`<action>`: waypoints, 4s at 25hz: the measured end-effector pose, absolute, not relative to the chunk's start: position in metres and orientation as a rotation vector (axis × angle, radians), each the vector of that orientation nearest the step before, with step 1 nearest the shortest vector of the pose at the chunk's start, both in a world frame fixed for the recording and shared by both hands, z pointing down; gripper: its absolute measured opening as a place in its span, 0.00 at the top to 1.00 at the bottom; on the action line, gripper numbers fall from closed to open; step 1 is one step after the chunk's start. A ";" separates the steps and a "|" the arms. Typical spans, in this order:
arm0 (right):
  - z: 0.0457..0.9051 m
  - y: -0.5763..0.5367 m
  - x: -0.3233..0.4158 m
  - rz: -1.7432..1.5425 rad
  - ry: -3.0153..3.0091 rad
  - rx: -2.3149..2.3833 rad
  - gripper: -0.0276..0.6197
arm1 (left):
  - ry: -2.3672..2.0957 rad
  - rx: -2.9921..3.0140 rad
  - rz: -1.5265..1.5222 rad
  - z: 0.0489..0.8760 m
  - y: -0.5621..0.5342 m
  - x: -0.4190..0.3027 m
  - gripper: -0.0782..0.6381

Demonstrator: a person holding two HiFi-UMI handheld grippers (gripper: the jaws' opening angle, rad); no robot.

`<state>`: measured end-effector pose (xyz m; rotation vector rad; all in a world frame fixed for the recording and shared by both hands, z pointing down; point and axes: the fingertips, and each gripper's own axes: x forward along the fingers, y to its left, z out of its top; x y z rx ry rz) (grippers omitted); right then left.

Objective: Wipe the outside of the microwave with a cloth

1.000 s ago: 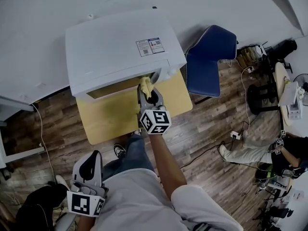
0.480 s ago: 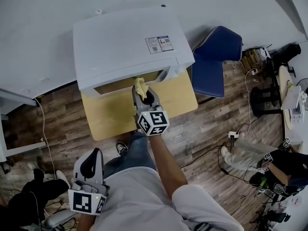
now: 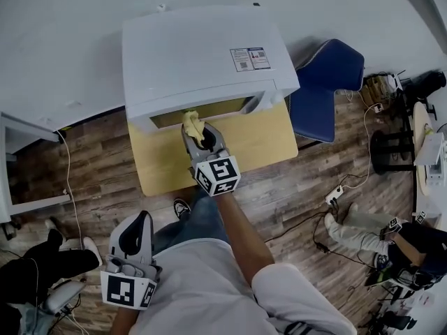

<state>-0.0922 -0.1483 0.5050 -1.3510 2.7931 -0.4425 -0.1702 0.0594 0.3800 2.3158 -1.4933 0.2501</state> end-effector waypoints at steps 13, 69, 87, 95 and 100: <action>0.513 -0.120 -0.179 -0.338 2.985 -1.192 0.78 | -1.541 2.280 0.271 0.384 0.070 -0.182 0.90; 0.545 -0.214 0.180 -0.552 2.379 -2.126 0.78 | -1.427 2.365 0.136 0.375 -0.011 -0.106 0.90; 0.535 -0.186 0.133 -0.575 2.361 -2.013 0.78 | -1.455 2.362 0.132 0.370 0.023 -0.116 0.90; 0.536 -0.171 0.098 -0.510 2.431 -1.972 0.78 | -1.463 2.365 0.135 0.368 0.039 -0.121 0.90; 0.537 -0.170 0.076 -0.510 2.450 -1.933 0.78 | -1.493 2.343 0.156 0.369 0.047 -0.133 0.90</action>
